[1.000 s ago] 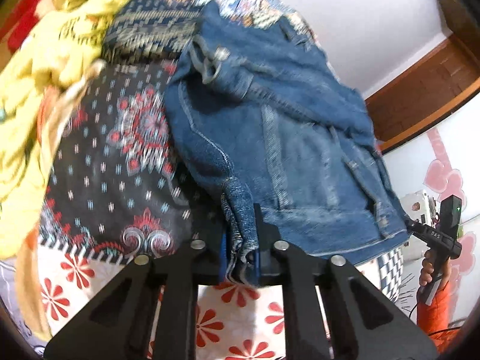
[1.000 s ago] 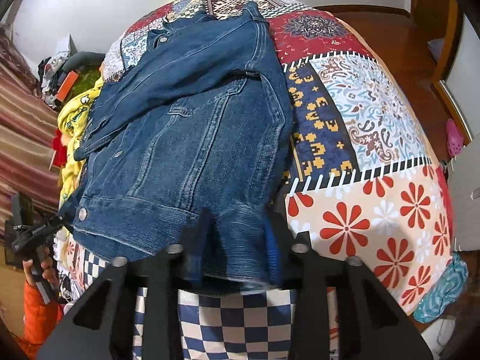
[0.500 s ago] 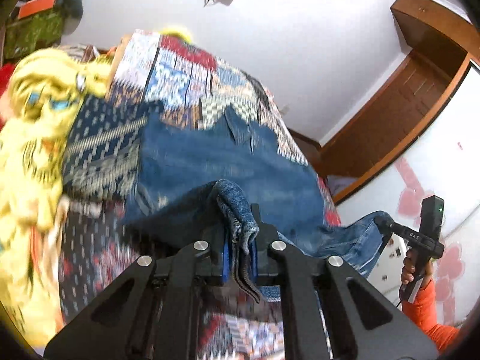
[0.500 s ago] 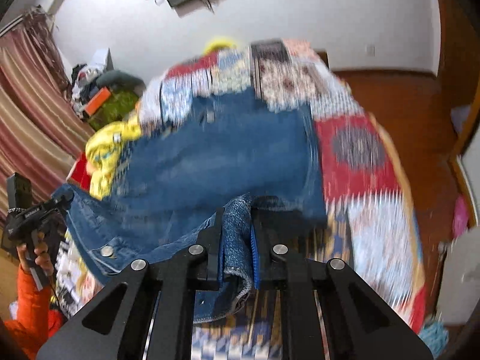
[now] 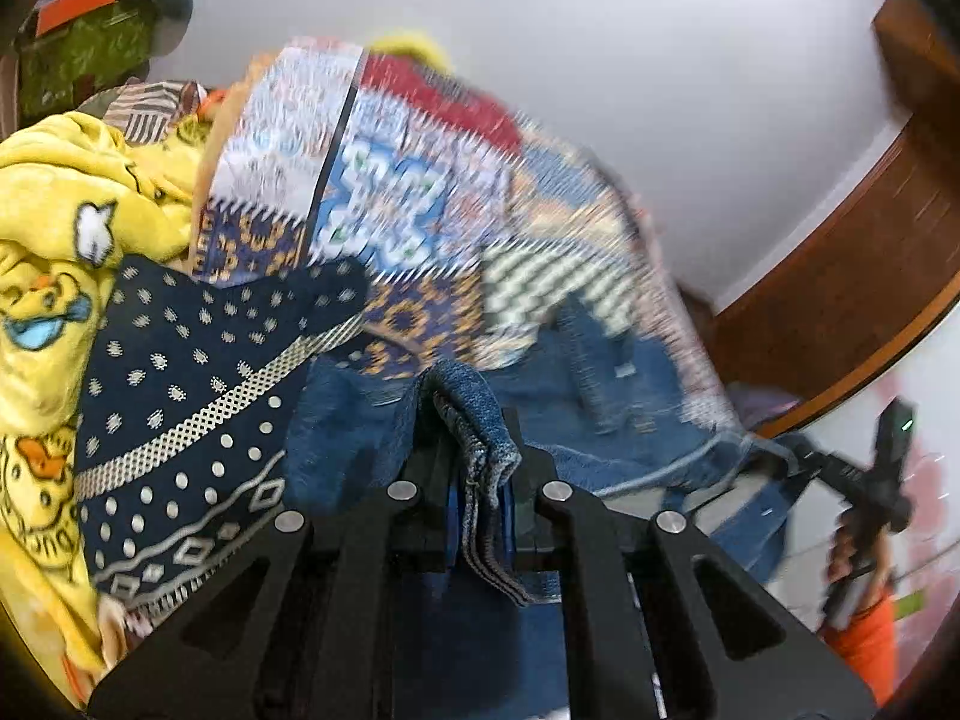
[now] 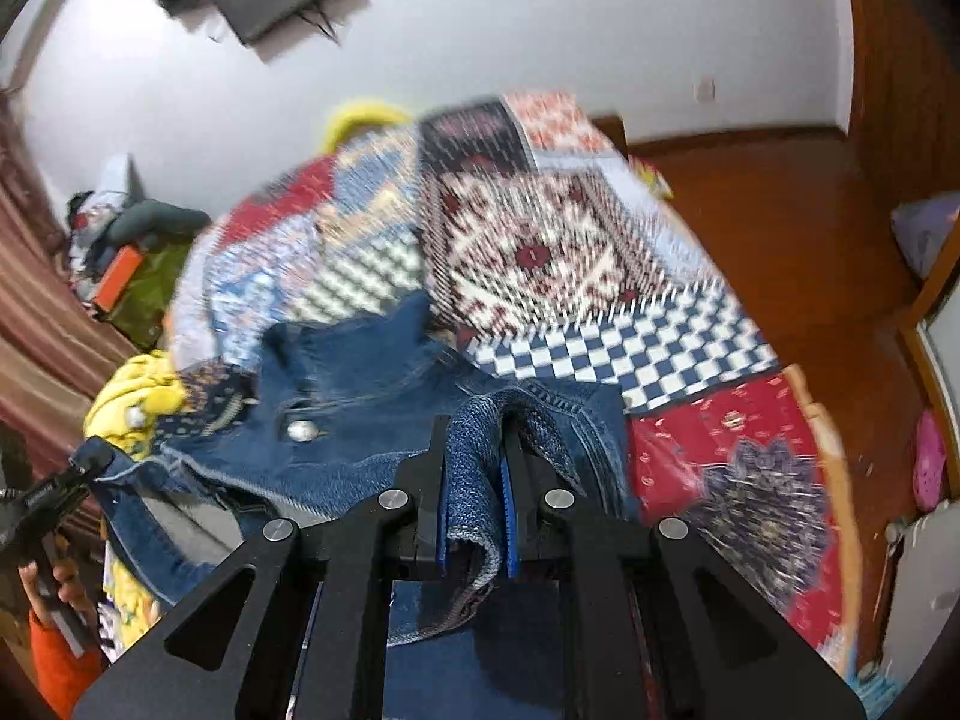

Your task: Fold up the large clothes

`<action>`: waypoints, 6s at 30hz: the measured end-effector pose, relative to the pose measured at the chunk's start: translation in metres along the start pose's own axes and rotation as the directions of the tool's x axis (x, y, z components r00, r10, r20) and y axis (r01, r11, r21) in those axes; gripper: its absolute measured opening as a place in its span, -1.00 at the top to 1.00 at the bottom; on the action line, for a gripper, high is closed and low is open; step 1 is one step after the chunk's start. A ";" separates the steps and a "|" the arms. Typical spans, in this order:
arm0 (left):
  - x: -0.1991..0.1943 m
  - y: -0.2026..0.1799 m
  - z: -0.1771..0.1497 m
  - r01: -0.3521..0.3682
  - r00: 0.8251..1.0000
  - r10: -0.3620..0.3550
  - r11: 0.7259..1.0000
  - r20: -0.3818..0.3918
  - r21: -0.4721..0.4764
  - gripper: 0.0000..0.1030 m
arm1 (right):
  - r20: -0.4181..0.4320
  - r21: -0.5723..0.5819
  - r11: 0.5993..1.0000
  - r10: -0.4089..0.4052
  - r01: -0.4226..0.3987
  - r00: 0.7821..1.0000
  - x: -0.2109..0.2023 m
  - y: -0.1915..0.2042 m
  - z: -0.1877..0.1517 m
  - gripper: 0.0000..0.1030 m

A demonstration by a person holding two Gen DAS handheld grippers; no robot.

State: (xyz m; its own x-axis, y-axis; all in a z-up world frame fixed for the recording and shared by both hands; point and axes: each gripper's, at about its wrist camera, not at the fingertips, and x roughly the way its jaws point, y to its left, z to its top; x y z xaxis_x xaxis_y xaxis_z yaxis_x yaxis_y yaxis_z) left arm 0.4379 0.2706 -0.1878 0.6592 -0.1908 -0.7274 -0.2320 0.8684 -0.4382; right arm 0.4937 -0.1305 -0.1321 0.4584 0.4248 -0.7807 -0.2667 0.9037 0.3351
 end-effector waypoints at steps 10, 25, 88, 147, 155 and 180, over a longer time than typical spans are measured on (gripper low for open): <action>0.050 0.018 -0.020 -0.076 0.989 0.083 0.995 -0.126 0.058 0.68 | -0.097 0.086 0.996 0.032 -0.024 0.995 0.051 -0.030 -0.007 0.66; -0.061 -0.033 -0.039 -0.254 0.967 0.249 0.930 0.053 0.266 -0.47 | 0.090 -0.227 0.964 -0.119 0.136 0.989 -0.078 0.022 -0.029 -0.11; -0.034 0.000 -0.119 -0.239 0.971 0.238 0.936 0.037 0.260 -0.78 | 0.030 -0.323 0.909 -0.269 0.264 0.963 -0.002 0.030 -0.106 -0.48; -0.110 -0.039 -0.109 0.101 0.947 -0.059 0.988 0.316 -0.119 0.30 | 0.030 -0.396 0.915 -0.072 0.078 0.997 -0.042 0.119 -0.117 -0.55; -0.141 -0.051 -0.102 0.014 0.934 -0.009 1.000 0.358 -0.010 0.30 | -0.099 -0.456 0.885 0.049 -0.089 0.994 0.010 0.178 -0.130 -0.56; -0.065 -0.218 -0.077 -0.061 0.969 -0.034 0.928 0.245 0.368 0.34 | -0.026 -0.218 0.975 0.039 -0.044 0.999 -0.046 0.055 -0.120 -0.62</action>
State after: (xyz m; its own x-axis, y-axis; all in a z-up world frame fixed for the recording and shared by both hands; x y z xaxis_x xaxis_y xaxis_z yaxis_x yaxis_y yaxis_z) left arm 0.3907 0.0588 -0.0855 0.8220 -0.1023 -0.5603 0.0080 0.9857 -0.1682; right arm 0.3556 -0.1067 -0.1410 0.4255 0.4580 -0.7805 -0.4650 0.8506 0.2457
